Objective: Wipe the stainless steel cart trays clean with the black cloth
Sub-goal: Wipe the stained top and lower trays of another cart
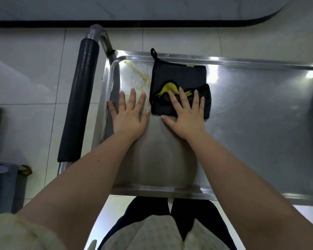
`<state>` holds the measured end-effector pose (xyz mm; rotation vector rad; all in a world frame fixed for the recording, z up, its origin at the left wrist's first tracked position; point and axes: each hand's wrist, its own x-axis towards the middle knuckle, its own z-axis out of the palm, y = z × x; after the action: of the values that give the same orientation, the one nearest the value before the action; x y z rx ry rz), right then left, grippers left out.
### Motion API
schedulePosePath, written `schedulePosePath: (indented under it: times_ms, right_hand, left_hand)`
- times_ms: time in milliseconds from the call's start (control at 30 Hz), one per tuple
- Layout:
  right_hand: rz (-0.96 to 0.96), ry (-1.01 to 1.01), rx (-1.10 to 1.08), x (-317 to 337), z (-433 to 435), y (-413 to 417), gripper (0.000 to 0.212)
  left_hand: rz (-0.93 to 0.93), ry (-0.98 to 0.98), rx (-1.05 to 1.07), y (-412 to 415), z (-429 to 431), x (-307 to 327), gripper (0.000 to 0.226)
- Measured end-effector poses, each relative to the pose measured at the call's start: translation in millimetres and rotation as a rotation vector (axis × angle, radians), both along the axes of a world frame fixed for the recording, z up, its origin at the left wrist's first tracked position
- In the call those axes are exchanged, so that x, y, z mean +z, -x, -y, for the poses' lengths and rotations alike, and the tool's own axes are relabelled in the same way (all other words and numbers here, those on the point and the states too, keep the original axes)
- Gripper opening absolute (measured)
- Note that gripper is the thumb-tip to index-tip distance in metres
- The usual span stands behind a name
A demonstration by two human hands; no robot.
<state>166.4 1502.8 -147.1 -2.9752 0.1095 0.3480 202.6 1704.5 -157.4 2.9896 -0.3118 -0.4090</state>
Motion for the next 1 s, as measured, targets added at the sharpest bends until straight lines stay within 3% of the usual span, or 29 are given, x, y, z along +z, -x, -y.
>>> schedulePosePath:
  times_ms: [67, 267, 400, 500, 600, 733, 867, 1000]
  right_hand:
    - [-0.031, -0.053, -0.029, 10.5, 3.3, -11.0, 0.071]
    - [0.111, -0.117, -0.226, 19.1, 37.4, -45.5, 0.053]
    - [0.066, -0.205, -0.288, 15.3, 72.1, -58.4, 0.049]
    - [0.064, -0.362, -0.259, 23.7, 81.1, -50.1, 0.048]
    - [0.069, -0.356, -0.233, 33.6, 85.9, -42.7, 0.047]
    - [0.045, -0.373, -0.204, 39.1, 82.5, -44.1, 0.043]
    - [0.083, -0.423, -0.183, 50.7, 86.2, -46.7, 0.021]
    - [0.189, -0.530, -0.082, 68.2, 95.7, -47.1, 0.017]
  left_hand:
    - [-0.002, 0.000, -0.008, 0.4, -0.5, 1.4, 0.062]
    - [0.007, 0.044, -0.015, 0.4, -1.5, 2.4, 0.062]
    - [0.073, 0.192, 0.006, -13.1, 7.4, 13.0, 0.062]
    - [0.120, 0.273, -0.074, -32.9, 28.0, 27.2, 0.063]
    - [0.045, 0.319, -0.214, -54.0, 56.9, 38.2, 0.067]
    - [-0.025, 0.193, -0.402, -72.2, 85.7, 41.7, 0.077]
    - [-0.003, 0.051, -0.426, -78.1, 93.8, 45.3, 0.079]
    - [0.041, 0.111, -0.374, -70.1, 93.9, 46.2, 0.067]
